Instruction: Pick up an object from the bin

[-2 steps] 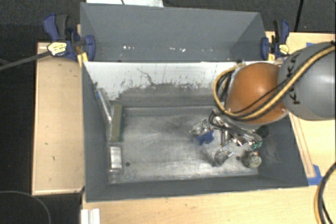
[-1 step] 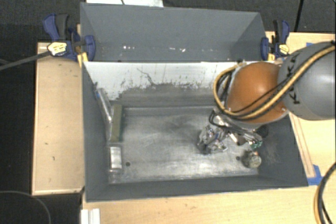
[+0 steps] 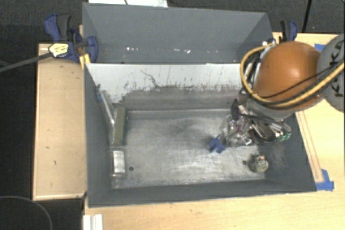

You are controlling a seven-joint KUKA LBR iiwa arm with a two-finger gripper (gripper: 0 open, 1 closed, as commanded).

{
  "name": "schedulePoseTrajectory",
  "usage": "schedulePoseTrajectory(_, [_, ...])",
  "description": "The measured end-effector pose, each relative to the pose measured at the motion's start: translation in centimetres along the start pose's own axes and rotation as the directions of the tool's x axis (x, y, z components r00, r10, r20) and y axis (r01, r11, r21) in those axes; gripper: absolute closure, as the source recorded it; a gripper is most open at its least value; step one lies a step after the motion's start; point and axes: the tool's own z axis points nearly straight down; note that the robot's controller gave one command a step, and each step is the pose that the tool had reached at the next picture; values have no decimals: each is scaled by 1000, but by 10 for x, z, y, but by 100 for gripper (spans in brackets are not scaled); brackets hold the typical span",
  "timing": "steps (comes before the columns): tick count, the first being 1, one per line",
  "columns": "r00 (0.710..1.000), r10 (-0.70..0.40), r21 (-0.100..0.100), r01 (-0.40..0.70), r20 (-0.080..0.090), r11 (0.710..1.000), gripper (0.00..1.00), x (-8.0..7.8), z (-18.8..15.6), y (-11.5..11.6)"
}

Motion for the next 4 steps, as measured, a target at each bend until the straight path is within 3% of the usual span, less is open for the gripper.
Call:
schedulePoseTrajectory(1, [1000, 3, -5, -3, -7, 1000, 0, 1, 5, 1])
schedulePoseTrajectory(2, [969, -247, -5, 247, -2, 969, 0, -18, 93, -36])
schedulePoseTrajectory(3, [971, -241, 0, 241, 2, 971, 100, -20, 90, -37])
schedulePoseTrajectory(4, [966, -260, 0, 260, 0, 966, 100, -10, -69, -25])
